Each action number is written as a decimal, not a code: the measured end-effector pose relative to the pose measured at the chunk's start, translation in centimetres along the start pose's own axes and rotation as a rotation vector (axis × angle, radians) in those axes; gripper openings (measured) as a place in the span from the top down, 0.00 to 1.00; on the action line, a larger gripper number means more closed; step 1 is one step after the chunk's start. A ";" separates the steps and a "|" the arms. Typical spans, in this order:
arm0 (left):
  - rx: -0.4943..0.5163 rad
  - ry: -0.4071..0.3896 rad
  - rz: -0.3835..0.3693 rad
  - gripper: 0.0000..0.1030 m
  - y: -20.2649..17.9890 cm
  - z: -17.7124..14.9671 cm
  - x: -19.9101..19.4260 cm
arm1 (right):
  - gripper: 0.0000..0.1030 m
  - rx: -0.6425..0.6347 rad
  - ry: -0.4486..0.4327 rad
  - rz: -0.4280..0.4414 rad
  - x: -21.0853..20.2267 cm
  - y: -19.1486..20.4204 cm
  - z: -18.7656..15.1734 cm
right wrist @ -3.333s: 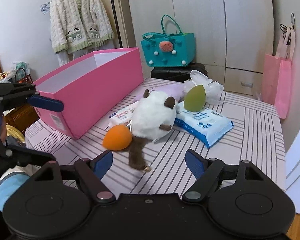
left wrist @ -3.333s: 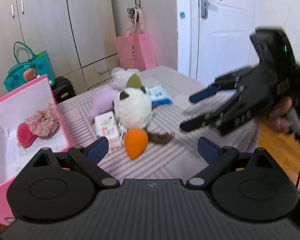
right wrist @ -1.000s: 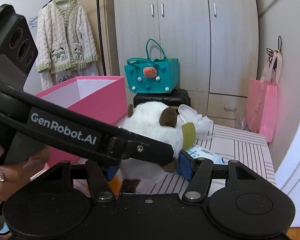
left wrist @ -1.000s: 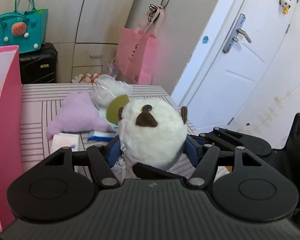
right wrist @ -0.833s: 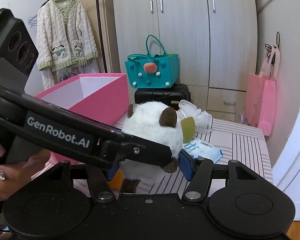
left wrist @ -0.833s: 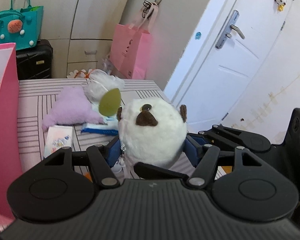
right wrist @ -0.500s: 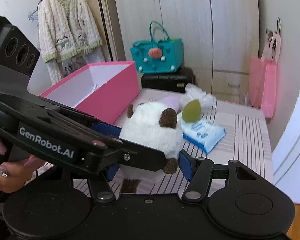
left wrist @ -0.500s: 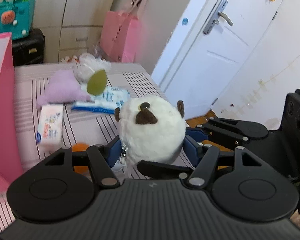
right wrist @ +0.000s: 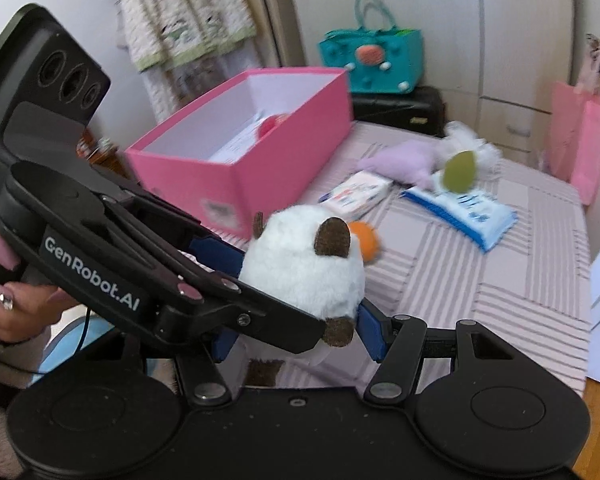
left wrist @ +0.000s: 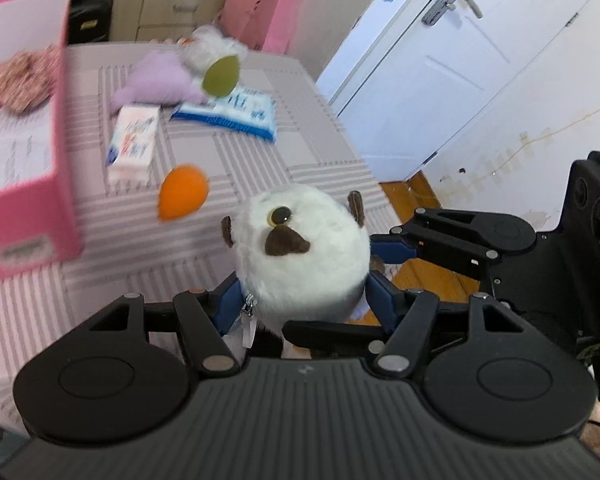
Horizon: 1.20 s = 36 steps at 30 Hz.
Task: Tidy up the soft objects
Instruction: 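Carry the plush toy with both tools into the pink box and release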
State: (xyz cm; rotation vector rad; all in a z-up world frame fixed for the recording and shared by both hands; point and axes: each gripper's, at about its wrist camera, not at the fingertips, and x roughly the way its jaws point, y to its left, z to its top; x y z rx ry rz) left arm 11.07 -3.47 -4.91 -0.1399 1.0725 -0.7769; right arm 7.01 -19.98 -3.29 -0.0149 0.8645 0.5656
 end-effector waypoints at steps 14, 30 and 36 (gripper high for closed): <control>-0.153 0.005 0.141 0.38 3.3 -4.4 -8.6 | 0.36 -0.084 0.124 0.239 2.0 7.7 2.8; -0.065 -0.356 0.271 0.37 7.6 0.0 -15.4 | 0.36 -0.196 -0.109 0.307 5.1 9.2 12.3; -0.038 -0.471 0.288 0.37 11.3 4.3 -16.0 | 0.36 -0.197 -0.210 0.332 8.4 7.6 17.2</control>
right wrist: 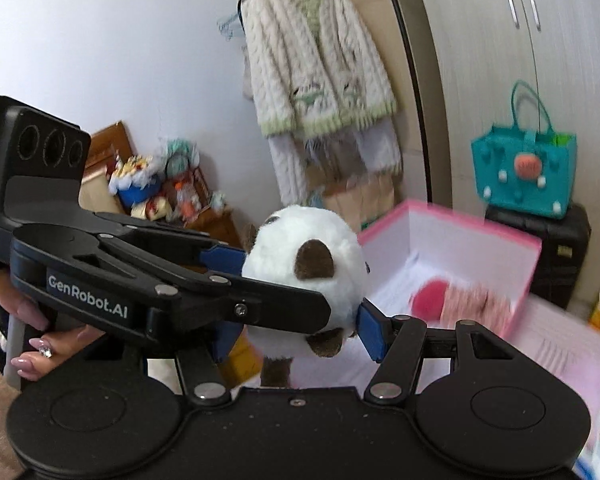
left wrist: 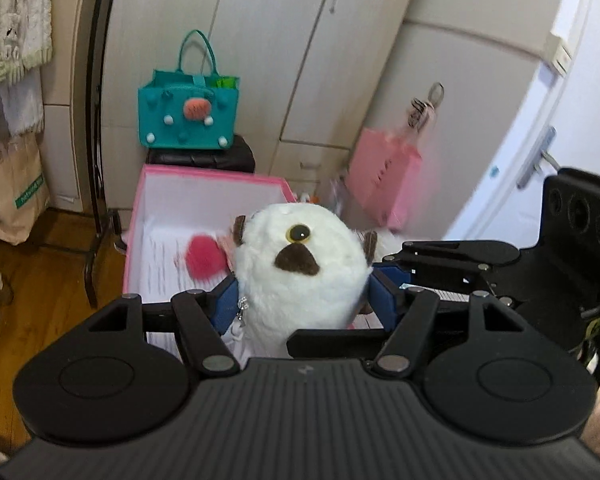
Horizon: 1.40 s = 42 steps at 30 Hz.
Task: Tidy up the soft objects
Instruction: 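Carry the plush toy with both tools into the pink box and release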
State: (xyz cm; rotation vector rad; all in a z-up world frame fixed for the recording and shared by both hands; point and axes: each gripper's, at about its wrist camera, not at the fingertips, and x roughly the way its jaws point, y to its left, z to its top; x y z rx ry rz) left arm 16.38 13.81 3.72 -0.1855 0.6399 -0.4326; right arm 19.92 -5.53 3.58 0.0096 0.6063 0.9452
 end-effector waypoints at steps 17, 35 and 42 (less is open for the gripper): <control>-0.117 0.100 0.055 0.37 9.1 4.9 12.0 | 0.36 -0.068 0.123 -0.025 11.4 -8.4 4.0; 0.077 0.083 0.313 0.38 7.4 5.5 14.9 | 0.28 -0.191 0.219 -0.139 15.3 -9.7 3.8; 0.137 0.053 0.350 0.36 5.6 5.3 14.6 | 0.28 -0.130 0.187 -0.142 12.4 -10.5 2.5</control>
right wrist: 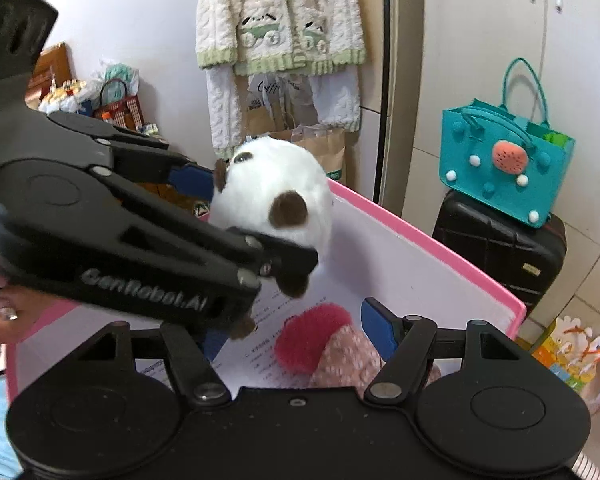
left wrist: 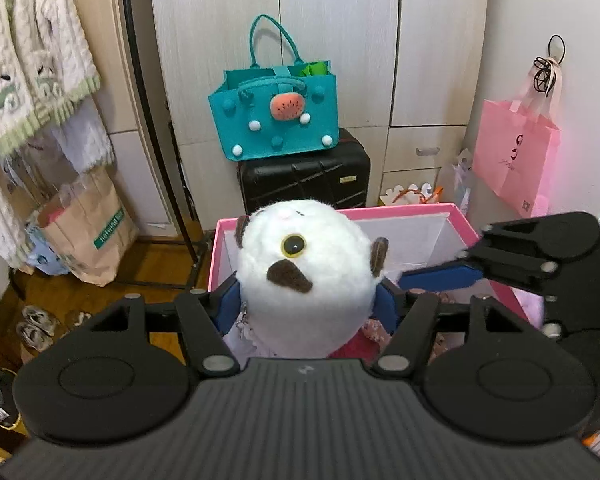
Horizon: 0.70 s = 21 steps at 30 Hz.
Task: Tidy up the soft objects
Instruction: 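Carry the plush toy with both tools into the pink box and release, then withdraw both tools from the box toward the orange sponge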
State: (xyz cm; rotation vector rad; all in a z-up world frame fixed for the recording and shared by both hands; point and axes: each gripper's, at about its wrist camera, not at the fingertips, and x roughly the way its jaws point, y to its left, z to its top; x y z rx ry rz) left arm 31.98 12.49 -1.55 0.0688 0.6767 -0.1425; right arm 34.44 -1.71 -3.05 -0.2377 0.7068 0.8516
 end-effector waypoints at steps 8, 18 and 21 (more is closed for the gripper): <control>0.089 -0.009 0.153 0.19 -2.2 0.5 0.3 | 0.28 0.004 -0.050 0.023 -3.9 -0.6 -1.4; -0.060 -0.023 0.106 0.19 -2.1 -1.7 -8.2 | 0.28 0.047 -0.086 0.100 -12.3 -2.0 -2.8; -0.028 -0.050 0.039 0.19 -3.8 -3.3 -11.6 | 0.28 0.037 -0.110 0.041 -16.0 -1.5 -4.7</control>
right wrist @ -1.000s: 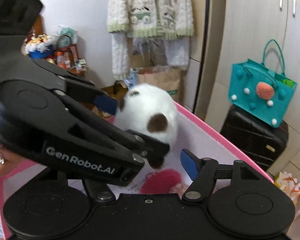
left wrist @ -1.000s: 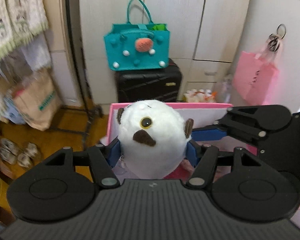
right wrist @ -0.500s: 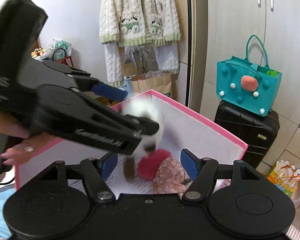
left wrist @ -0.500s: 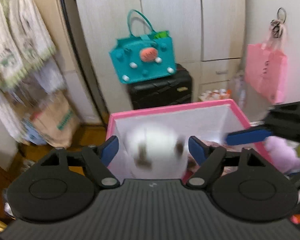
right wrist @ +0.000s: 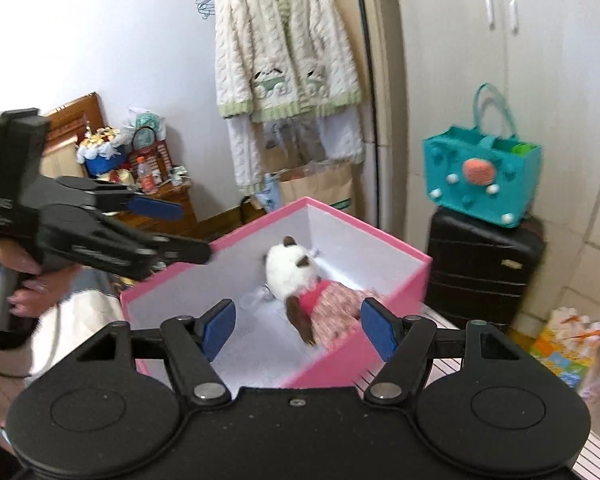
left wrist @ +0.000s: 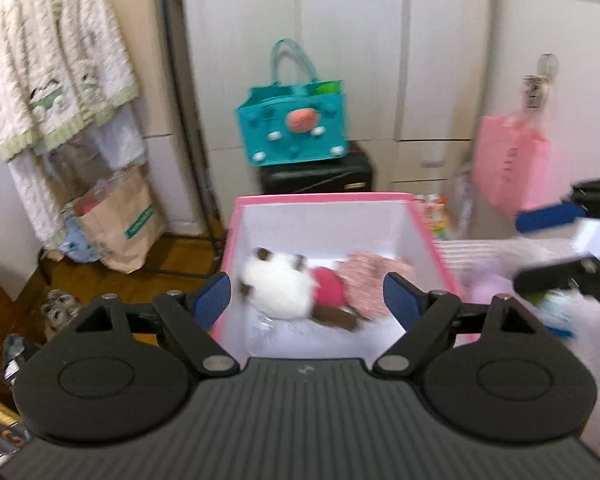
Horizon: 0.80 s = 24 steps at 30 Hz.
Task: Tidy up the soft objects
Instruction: 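Withdraw both tools from the box toward the orange sponge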
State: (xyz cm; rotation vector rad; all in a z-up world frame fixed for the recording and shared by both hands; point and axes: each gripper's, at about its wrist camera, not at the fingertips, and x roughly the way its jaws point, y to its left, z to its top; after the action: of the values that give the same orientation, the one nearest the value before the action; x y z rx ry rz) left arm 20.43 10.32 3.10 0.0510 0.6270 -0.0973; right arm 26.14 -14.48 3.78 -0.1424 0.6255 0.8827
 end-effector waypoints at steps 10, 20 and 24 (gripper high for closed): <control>0.193 0.167 -0.293 0.19 -5.2 -2.3 -6.1 | 0.28 0.210 0.058 -0.113 -7.9 2.5 -5.7; 0.302 0.135 -0.393 0.19 -11.1 -8.1 -6.2 | 0.28 0.357 0.094 -0.134 -10.3 3.3 -15.2; 0.270 0.128 -0.405 0.19 -12.8 -10.0 -4.5 | 0.28 0.340 0.111 -0.183 -10.5 2.4 -17.8</control>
State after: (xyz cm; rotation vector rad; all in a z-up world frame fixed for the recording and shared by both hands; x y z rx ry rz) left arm 9.57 -1.30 -2.57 0.1923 0.7423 -0.5737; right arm 11.33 -26.50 -4.46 0.0579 0.8431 0.5844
